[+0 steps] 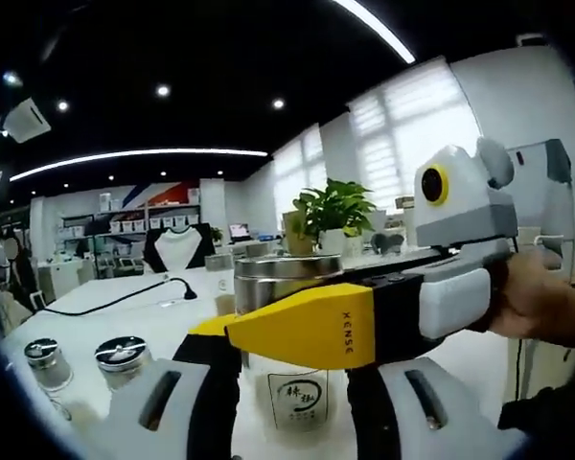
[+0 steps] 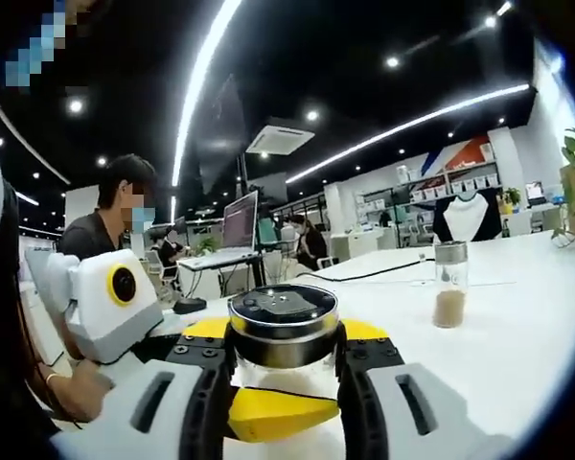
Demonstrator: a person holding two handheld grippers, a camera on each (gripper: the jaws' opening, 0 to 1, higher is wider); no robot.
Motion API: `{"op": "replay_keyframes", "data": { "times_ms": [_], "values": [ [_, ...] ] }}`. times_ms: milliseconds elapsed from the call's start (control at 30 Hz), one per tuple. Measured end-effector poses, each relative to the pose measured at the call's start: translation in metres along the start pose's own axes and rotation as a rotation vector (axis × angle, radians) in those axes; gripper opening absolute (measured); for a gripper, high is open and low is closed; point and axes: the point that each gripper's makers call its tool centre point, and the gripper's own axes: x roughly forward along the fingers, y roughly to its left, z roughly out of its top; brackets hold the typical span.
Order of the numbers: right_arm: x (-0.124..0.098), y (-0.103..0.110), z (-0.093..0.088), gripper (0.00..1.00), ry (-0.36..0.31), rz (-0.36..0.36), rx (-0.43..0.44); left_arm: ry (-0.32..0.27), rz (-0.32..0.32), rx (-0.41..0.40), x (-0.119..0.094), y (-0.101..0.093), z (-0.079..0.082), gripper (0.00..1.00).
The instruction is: Rotate the seasoning bottle until the label or dispensing opening points toward the visible target arrow and the bottle remains upright within the marked orientation range
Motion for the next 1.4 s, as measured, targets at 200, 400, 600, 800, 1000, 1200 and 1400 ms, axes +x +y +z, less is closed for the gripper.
{"op": "replay_keyframes", "data": {
  "times_ms": [200,400,600,800,1000,1200,1400],
  "values": [
    [-0.002,0.0,0.003,0.38,-0.004,0.028,-0.024,-0.036,-0.015,0.005,-0.001,-0.002,0.003,0.44],
    [-0.002,0.001,0.004,0.38,-0.025,0.044,-0.017,-0.032,-0.043,0.002,0.0,-0.003,0.003,0.44],
    [-0.002,0.0,0.007,0.38,-0.044,0.074,-0.014,0.022,-0.056,0.025,0.002,-0.002,-0.005,0.45],
    [-0.001,0.006,0.012,0.38,-0.041,0.165,-0.033,0.062,-0.074,0.004,0.004,-0.001,-0.014,0.49],
    [0.0,0.007,0.011,0.38,-0.03,0.173,-0.033,0.069,-0.109,0.04,0.007,-0.003,-0.011,0.47],
    [0.0,0.007,0.011,0.39,-0.024,0.187,-0.093,0.043,-0.077,0.047,0.01,-0.002,-0.009,0.46],
    [0.002,0.007,0.013,0.39,-0.032,0.199,-0.124,0.009,-0.019,0.023,0.011,0.002,-0.006,0.45]
  ]
}}
